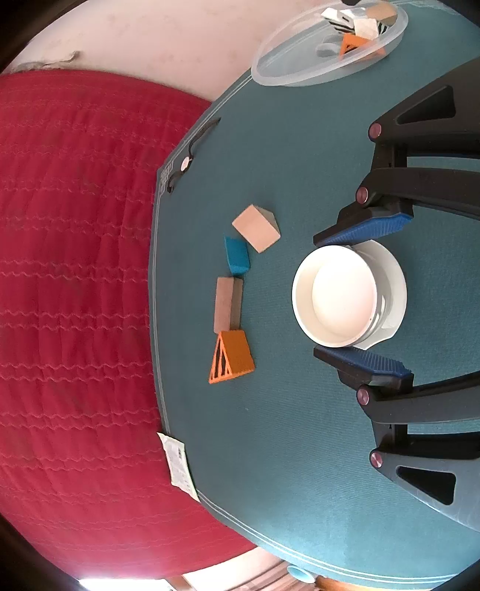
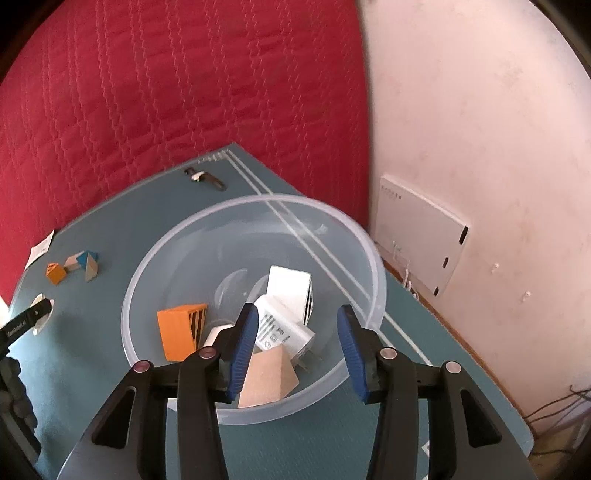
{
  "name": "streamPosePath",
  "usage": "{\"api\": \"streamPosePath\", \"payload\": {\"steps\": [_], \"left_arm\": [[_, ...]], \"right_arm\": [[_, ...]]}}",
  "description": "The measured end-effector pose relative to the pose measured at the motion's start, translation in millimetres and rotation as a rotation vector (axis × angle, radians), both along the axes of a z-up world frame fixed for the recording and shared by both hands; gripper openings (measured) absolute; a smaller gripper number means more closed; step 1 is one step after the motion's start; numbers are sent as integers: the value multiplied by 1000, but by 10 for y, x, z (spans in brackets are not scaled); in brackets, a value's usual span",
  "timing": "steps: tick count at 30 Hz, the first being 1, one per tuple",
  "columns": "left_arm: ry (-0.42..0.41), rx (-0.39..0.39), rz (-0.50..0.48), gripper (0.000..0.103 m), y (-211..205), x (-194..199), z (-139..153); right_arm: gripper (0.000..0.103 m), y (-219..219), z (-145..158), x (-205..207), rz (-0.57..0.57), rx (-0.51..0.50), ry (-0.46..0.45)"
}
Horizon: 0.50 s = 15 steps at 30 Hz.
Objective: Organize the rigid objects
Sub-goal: 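Carry the tan rectangular block into the clear bowl and open the right gripper, then carry the white cup and saucer into the bowl and open the left gripper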
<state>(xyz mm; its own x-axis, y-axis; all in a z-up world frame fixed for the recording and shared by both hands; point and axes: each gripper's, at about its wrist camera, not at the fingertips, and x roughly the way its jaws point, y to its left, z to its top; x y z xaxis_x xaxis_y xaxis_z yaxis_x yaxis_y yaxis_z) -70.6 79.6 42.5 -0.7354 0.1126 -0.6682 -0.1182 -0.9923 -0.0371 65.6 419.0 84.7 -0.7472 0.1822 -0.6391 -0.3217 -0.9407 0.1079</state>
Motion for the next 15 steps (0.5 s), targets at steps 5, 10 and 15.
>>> {"api": "streamPosePath", "payload": {"steps": [5, 10, 15], "left_arm": [[-36, 11, -55, 55, 227, 43, 55], [-45, 18, -140, 55, 630, 155, 143], [-16, 16, -245, 55, 1105, 281, 219]], "right_arm": [[46, -37, 80, 20, -3, -5, 56], [49, -52, 245, 2, 5, -19, 133], [52, -64, 336, -52, 28, -32, 178]]}}
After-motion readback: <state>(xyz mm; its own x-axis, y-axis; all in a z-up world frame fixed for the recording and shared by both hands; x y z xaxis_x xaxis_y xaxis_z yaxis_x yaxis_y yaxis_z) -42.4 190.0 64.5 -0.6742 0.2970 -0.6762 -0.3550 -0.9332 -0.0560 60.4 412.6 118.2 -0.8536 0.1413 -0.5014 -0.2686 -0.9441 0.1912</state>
